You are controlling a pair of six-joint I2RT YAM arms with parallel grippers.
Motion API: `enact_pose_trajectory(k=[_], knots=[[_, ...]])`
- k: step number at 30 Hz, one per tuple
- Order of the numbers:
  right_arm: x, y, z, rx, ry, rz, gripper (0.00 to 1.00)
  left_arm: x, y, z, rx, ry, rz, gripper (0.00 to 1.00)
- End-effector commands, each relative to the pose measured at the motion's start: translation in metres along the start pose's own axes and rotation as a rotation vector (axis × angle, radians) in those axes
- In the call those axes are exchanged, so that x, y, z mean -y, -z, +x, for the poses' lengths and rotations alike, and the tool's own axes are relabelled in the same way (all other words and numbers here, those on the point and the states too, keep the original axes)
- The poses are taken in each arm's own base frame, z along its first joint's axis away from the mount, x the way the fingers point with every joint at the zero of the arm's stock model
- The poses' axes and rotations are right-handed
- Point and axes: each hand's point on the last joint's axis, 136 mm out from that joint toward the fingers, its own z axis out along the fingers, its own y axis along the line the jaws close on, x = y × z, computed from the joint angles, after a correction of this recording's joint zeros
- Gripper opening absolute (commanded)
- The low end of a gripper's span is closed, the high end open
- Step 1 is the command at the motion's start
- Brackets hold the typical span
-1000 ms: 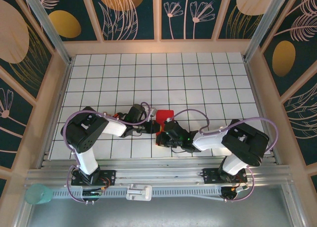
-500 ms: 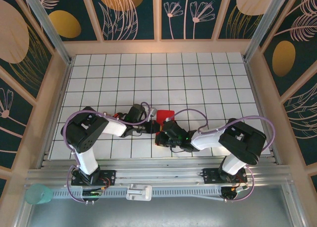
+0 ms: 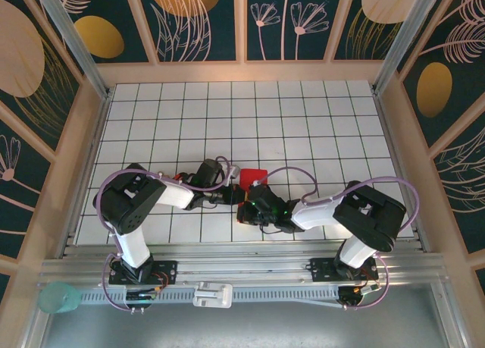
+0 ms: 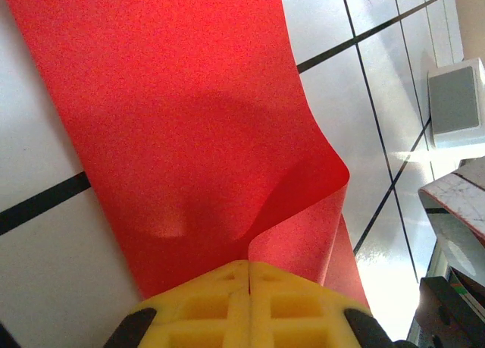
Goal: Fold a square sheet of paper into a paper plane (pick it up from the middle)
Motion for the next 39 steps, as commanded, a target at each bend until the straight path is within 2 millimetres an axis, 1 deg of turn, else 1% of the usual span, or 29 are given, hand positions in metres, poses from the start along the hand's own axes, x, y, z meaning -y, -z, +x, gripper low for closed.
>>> enact_pose_trajectory(k=[1, 12, 22, 26, 29, 31, 34, 36, 37, 39], knots=[[0.016, 0.0, 0.02, -0.047, 0.0, 0.049, 0.03, -0.052, -0.007, 0.034, -0.087, 0.065, -0.195, 0.0], [0.011, -0.002, 0.039, -0.079, 0.006, 0.055, 0.03, -0.056, -0.008, 0.036, -0.093, 0.069, -0.206, 0.0], [0.005, 0.0, 0.047, -0.084, 0.02, 0.035, 0.03, -0.057, -0.007, 0.037, -0.091, 0.07, -0.211, 0.0], [-0.002, 0.0, 0.046, -0.083, 0.037, 0.008, 0.03, -0.057, -0.007, 0.037, -0.089, 0.069, -0.213, 0.0], [-0.011, 0.003, 0.041, -0.064, 0.059, -0.023, 0.03, -0.056, -0.007, 0.037, -0.089, 0.068, -0.212, 0.0], [-0.02, 0.008, 0.033, -0.043, 0.073, -0.052, 0.03, -0.056, -0.006, 0.037, -0.089, 0.068, -0.214, 0.0], [-0.03, 0.021, 0.017, 0.007, 0.078, -0.097, 0.03, -0.056, -0.006, 0.036, -0.088, 0.067, -0.214, 0.0], [-0.03, 0.031, 0.005, 0.047, 0.068, -0.114, 0.04, -0.055, -0.006, 0.036, -0.087, 0.065, -0.213, 0.0], [-0.027, 0.035, 0.001, 0.062, 0.062, -0.113, 0.04, -0.055, -0.005, 0.036, -0.085, 0.064, -0.212, 0.0], [-0.016, 0.04, -0.006, 0.088, 0.036, -0.092, 0.04, -0.055, -0.005, 0.035, -0.085, 0.063, -0.211, 0.0]])
